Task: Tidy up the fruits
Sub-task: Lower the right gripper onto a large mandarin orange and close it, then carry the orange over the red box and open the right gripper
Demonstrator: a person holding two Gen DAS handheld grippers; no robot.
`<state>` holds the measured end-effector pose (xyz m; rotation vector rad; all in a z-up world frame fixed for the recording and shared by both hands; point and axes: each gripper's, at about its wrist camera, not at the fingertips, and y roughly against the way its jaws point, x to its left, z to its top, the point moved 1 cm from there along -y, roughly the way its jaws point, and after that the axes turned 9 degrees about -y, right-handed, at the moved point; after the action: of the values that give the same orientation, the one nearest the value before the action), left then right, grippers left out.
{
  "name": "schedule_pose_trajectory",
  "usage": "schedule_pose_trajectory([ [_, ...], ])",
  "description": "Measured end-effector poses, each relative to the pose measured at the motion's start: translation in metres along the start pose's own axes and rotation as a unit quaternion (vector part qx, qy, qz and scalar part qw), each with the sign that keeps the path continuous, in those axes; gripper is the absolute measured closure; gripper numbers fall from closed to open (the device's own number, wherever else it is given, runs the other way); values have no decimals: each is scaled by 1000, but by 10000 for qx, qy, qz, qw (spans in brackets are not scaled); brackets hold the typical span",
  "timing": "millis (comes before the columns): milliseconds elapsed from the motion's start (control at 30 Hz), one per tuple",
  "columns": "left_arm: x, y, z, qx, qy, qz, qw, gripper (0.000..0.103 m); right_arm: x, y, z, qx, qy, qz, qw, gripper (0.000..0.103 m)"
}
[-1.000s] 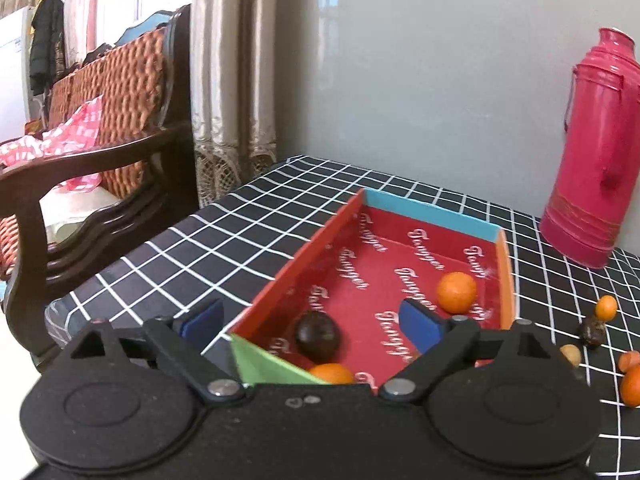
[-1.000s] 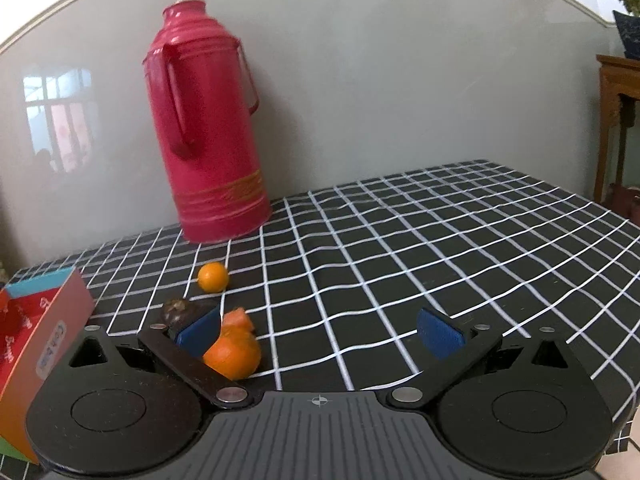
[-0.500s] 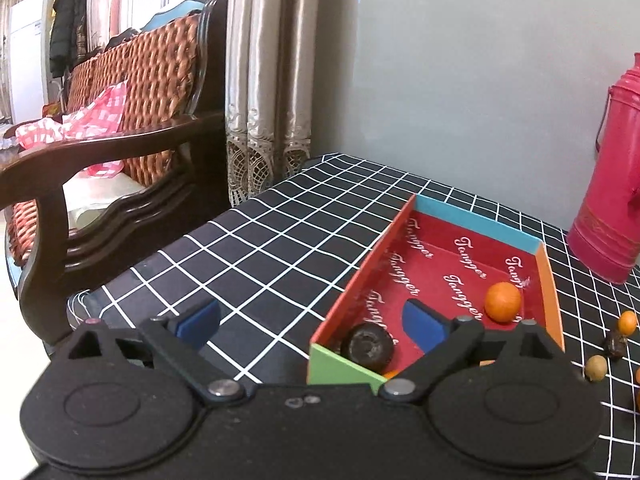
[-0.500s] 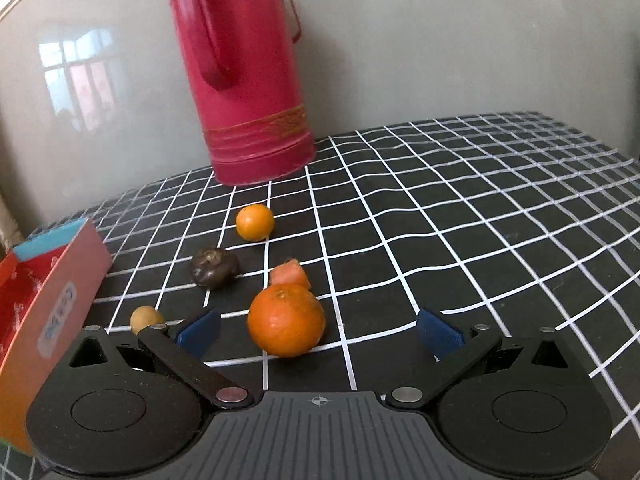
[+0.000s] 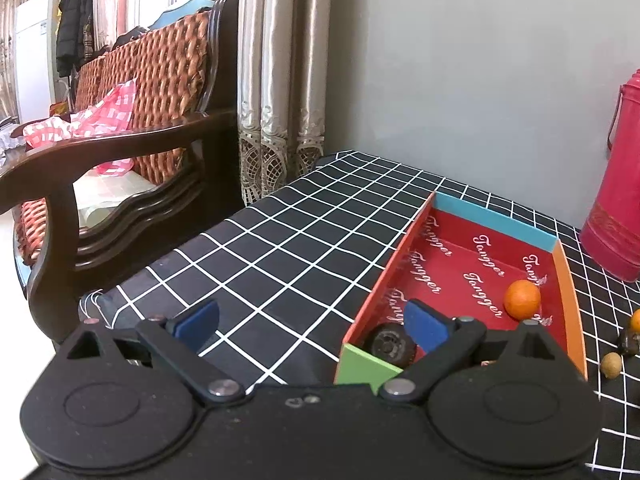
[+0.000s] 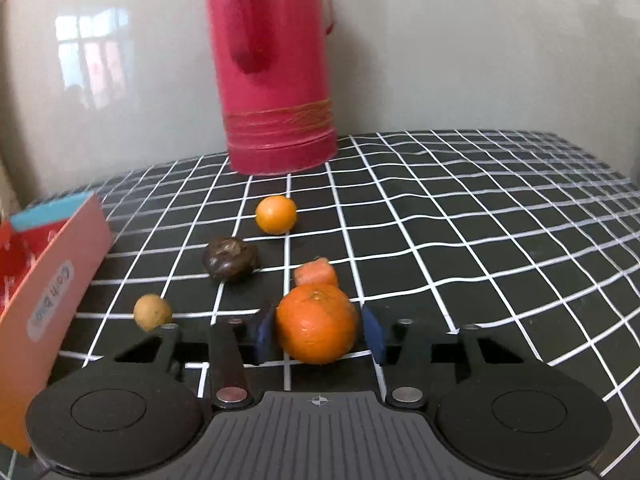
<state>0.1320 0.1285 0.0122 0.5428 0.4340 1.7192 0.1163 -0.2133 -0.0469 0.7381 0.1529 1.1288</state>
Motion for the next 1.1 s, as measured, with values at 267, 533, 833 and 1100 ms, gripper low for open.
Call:
schedule_pose_trajectory([
  [267,4,-1,0,16,47,34,10000,10,5,4,0,-23,-107,240,9997,60],
  [533,5,-1,-1,23,56,56,10000,10,27,31,0,-446,144,801,9957,60],
  [833,9,-1,-1,15,59,99,9999,10,69,64,-6,-778,659,1852,9774,60],
  [1100,14,-1,-2,25,97,157,9998,10,107,80,-26,-669,1187,2542,9575,60],
])
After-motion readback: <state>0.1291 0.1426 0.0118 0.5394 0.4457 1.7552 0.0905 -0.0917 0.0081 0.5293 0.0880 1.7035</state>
